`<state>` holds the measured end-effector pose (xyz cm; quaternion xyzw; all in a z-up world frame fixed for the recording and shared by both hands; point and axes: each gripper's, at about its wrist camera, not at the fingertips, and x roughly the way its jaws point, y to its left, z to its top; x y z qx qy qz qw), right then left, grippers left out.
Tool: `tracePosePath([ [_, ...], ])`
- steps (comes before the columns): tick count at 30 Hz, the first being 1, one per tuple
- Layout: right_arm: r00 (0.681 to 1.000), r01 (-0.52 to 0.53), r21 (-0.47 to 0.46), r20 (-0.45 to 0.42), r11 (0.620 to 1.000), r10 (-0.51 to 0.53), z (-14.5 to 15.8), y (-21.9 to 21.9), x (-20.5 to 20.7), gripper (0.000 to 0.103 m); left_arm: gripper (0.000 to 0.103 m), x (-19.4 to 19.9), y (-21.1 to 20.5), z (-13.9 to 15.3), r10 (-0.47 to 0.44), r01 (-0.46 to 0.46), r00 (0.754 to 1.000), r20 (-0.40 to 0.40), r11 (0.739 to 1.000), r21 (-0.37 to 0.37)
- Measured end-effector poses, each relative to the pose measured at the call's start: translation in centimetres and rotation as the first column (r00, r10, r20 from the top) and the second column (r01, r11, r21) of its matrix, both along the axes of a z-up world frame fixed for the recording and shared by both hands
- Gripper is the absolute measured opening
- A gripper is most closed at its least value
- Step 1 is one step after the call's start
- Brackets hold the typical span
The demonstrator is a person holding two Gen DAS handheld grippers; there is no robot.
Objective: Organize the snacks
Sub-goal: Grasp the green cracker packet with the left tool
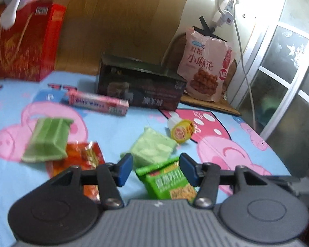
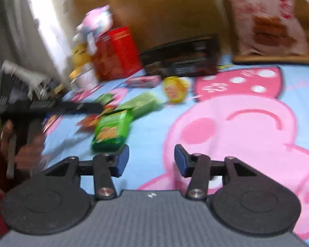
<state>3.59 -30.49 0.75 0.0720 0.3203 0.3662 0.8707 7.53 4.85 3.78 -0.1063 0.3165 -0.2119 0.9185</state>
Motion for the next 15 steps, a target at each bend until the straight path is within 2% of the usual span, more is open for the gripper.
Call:
tracePosePath([
  [3,0.994,-0.096,-0.057,0.055,0.994,0.099,-0.2,2.8,-0.4,0.053,0.051,0.0,0.3,0.8,0.004,-0.004,1.000,0.013,1.000,-0.004],
  [5,0.985,-0.140,-0.095,0.083,0.986,0.148,-0.6,4.5,-0.4,0.054,0.056,0.0,0.3,0.7,-0.003,0.003,1.000,0.004,1.000,0.011],
  [8,0.971,-0.178,-0.160,0.130,0.971,0.200,-0.9,6.5,-0.2,0.064,0.056,0.3,-0.2,-0.1,-0.012,0.014,0.999,-0.040,0.999,0.038],
  [12,0.960,-0.188,-0.221,0.166,0.957,0.227,-0.8,7.9,0.6,0.065,0.056,0.0,-0.7,-1.2,-0.035,0.037,0.995,-0.095,0.999,0.022],
  [13,0.960,-0.188,-0.229,0.161,0.955,0.227,-0.9,8.1,0.9,0.065,0.053,-0.1,-0.8,-1.5,-0.041,0.042,0.993,-0.112,0.999,0.010],
  [14,0.961,-0.190,-0.227,0.158,0.955,0.228,-1.1,8.1,1.2,0.065,0.044,-0.2,-1.0,-2.1,-0.056,0.055,0.988,-0.142,0.998,-0.012],
  [15,0.960,-0.198,-0.217,0.153,0.956,0.233,-1.0,8.2,1.3,0.058,0.044,-0.4,-1.3,-2.6,-0.053,0.050,0.986,-0.161,0.999,-0.020],
])
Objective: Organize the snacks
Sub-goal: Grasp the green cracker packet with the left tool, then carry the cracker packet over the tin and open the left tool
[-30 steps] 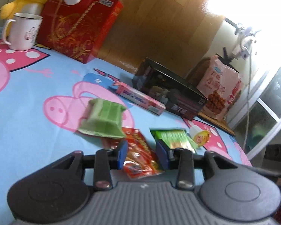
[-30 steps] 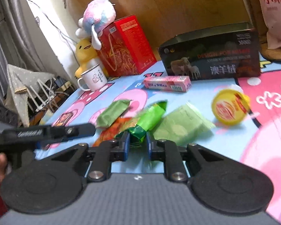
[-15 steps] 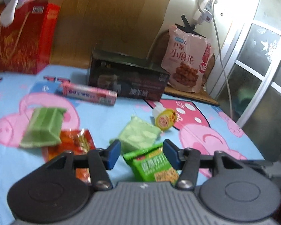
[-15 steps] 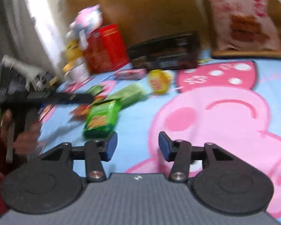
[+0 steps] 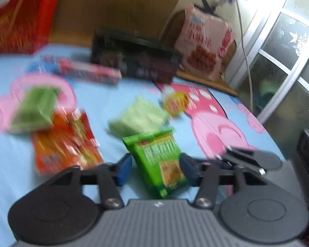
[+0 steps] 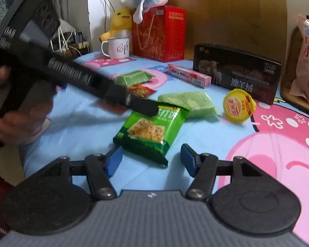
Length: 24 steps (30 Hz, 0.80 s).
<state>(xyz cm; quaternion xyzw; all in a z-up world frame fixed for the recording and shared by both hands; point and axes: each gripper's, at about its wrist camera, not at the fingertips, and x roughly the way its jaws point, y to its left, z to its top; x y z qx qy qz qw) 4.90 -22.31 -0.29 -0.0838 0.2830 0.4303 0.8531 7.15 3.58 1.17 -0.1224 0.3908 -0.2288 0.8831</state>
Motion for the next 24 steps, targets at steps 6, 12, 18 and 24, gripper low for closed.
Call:
tracePosePath([
  [6,1.000,0.005,0.021,0.016,1.000,-0.005,0.2,0.3,-0.3,0.040,0.030,-0.7,0.9,2.0,0.030,-0.029,0.998,0.055,0.999,-0.018],
  [12,0.995,0.057,0.106,0.074,0.993,-0.065,1.9,0.2,0.3,0.039,0.030,0.8,0.3,5.3,0.012,-0.013,0.988,0.157,1.000,0.003],
  [18,0.971,0.118,0.151,0.190,0.981,-0.146,4.4,0.3,3.3,0.039,0.031,5.0,-1.3,8.8,-0.006,0.002,0.961,0.275,1.000,0.017],
  [24,0.948,0.181,0.185,0.227,0.966,-0.221,6.2,0.1,10.5,0.039,0.032,12.1,-3.4,10.5,-0.002,-0.014,0.942,0.336,0.999,0.045],
])
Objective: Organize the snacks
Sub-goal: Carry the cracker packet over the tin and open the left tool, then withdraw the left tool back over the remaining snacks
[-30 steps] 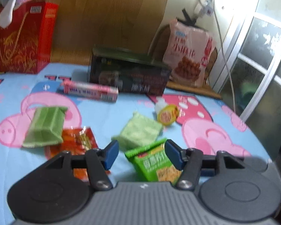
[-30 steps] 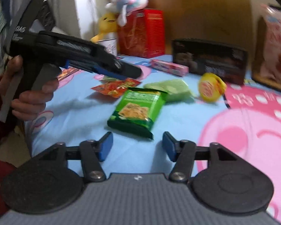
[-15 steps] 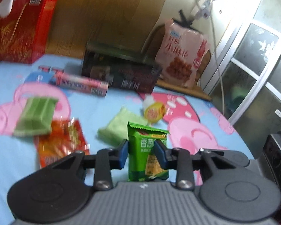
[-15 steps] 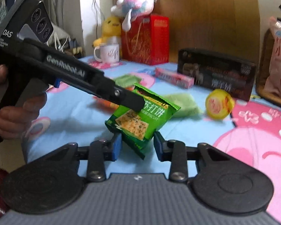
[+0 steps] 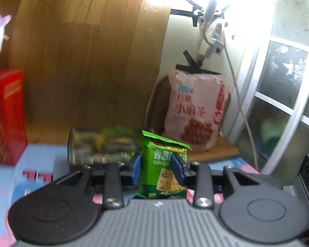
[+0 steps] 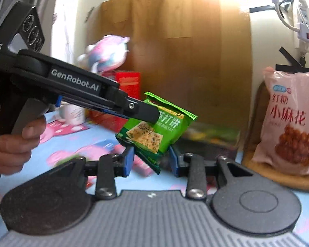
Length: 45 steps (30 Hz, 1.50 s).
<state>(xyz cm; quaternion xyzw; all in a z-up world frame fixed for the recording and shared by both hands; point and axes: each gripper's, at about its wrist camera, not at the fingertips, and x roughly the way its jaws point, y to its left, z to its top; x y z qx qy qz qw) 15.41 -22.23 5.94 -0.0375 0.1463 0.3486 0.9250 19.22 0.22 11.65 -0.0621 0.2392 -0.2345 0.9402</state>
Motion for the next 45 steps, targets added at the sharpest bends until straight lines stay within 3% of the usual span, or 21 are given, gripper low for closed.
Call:
tracePosePath([
  [5,0.999,0.050,-0.004,-0.001,0.999,-0.050,0.0,0.8,5.6,0.039,0.032,5.7,-0.6,-0.3,0.040,-0.040,0.999,-0.010,0.999,0.006],
  [10,0.995,0.096,-0.024,-0.013,0.995,-0.096,-1.1,2.2,9.0,0.041,0.035,9.4,-1.5,-2.0,0.103,-0.101,0.994,-0.026,0.991,0.086],
  [14,0.992,0.126,-0.054,0.014,0.991,-0.126,-2.2,2.9,8.8,0.048,0.035,10.0,-0.2,-3.0,0.133,-0.128,0.989,-0.062,0.988,0.082],
  [18,0.992,0.130,0.002,0.004,0.992,-0.130,-1.7,1.3,7.6,0.050,0.035,8.3,2.3,-3.1,0.159,-0.157,0.985,-0.067,0.987,0.045],
  [23,0.988,0.142,0.047,-0.061,0.989,-0.140,-1.9,-0.9,6.1,0.050,0.035,4.2,3.5,-4.1,0.232,-0.222,0.970,-0.072,0.968,0.121],
  [25,0.984,0.162,0.061,-0.088,0.985,-0.156,-2.3,-1.7,5.4,0.051,0.036,2.2,3.9,-4.9,0.239,-0.228,0.966,-0.097,0.967,0.111],
  [32,0.957,0.157,0.071,-0.258,0.985,-0.134,-4.6,-4.3,2.8,0.053,0.037,-3.3,3.3,-8.0,0.168,-0.160,0.962,-0.216,0.986,0.055],
  [35,0.948,0.133,0.070,-0.300,0.989,-0.107,-5.1,-4.0,2.1,0.065,0.037,-4.3,2.9,-8.9,0.151,-0.146,0.953,-0.261,0.989,0.040],
  [38,0.931,0.114,0.056,-0.355,0.992,-0.087,-5.5,-3.0,2.6,0.067,0.037,-5.3,2.7,-9.2,0.151,-0.148,0.946,-0.287,0.988,0.034],
  [40,0.916,0.105,0.045,-0.394,0.993,-0.079,-6.1,-2.3,3.0,0.065,0.037,-6.1,2.8,-9.1,0.154,-0.151,0.947,-0.280,0.988,0.033],
  [42,0.920,0.097,0.001,-0.381,0.995,-0.089,-6.2,-1.4,2.9,0.050,0.037,-6.8,2.9,-8.8,0.162,-0.158,0.948,-0.274,0.987,0.039],
  [45,0.929,0.080,-0.030,-0.361,0.996,-0.086,-6.2,-1.0,2.4,0.050,0.037,-7.5,3.2,-8.6,0.177,-0.171,0.945,-0.274,0.984,0.047],
])
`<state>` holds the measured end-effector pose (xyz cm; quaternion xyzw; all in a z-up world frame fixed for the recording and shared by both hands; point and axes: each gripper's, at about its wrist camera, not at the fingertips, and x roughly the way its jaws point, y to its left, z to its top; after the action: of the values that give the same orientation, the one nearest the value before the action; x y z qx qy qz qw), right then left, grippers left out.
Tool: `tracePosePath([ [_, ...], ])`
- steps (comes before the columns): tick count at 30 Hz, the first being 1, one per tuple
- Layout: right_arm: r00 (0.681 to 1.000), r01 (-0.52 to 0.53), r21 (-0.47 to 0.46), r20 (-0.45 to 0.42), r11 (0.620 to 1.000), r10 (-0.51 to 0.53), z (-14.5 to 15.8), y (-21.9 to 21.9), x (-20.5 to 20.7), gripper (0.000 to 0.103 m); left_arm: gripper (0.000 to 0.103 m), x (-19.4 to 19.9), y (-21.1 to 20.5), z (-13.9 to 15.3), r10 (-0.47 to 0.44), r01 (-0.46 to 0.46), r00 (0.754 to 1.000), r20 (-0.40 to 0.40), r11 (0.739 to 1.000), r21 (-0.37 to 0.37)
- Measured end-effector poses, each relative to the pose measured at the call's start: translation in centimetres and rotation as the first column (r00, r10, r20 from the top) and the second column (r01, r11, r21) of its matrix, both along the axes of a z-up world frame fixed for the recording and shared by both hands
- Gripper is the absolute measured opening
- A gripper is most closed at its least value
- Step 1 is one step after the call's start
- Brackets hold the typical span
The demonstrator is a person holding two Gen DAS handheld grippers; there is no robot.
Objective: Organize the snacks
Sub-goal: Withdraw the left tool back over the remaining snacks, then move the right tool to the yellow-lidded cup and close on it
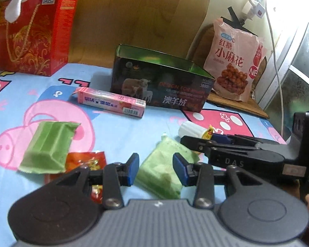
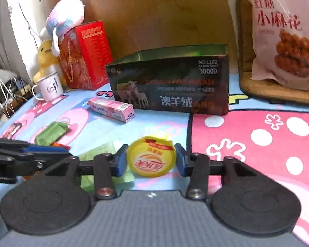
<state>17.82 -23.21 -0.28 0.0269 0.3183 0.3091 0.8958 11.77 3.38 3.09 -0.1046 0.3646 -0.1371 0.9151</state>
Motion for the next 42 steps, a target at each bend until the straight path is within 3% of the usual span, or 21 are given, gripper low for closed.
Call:
tracePosePath([
  [19,0.999,0.043,-0.007,0.012,0.999,-0.043,0.0,-2.4,-3.0,0.050,0.037,-2.8,-1.3,-1.1,-0.055,0.054,0.997,-0.051,0.998,-0.030],
  [24,0.999,0.034,-0.007,0.022,0.999,-0.034,-0.1,-3.0,-5.3,0.050,0.036,-2.1,-2.8,-1.5,-0.046,0.047,0.999,-0.023,0.998,0.052],
  [27,0.999,0.000,-0.027,0.041,1.000,0.001,-0.1,-3.1,-7.3,0.050,0.036,-0.4,-2.6,-1.5,0.010,-0.009,1.000,-0.016,0.995,0.104],
  [31,0.994,-0.079,-0.056,0.074,0.995,0.083,-0.1,-2.3,-10.2,0.050,0.035,0.2,-1.5,-0.8,0.026,-0.026,0.999,-0.041,1.000,0.005],
  [34,0.986,-0.114,-0.060,0.115,0.992,0.120,0.0,-1.9,-11.7,0.055,0.040,-1.6,-2.1,0.4,-0.031,0.031,1.000,0.008,0.999,-0.028],
  [36,0.984,-0.117,-0.048,0.131,0.992,0.123,0.2,-2.1,-12.3,0.064,0.044,-2.5,-2.5,0.8,-0.073,0.074,0.997,0.013,0.995,-0.069],
  [38,0.983,-0.116,-0.054,0.133,0.992,0.122,0.2,-2.3,-12.6,0.064,0.048,-3.1,-2.8,1.1,-0.113,0.114,0.993,0.015,0.987,-0.111],
  [42,0.987,-0.101,-0.067,0.118,0.993,0.109,-0.2,-2.6,-12.9,0.064,0.051,-3.2,-3.9,1.0,-0.148,0.149,0.989,0.015,0.983,-0.107],
])
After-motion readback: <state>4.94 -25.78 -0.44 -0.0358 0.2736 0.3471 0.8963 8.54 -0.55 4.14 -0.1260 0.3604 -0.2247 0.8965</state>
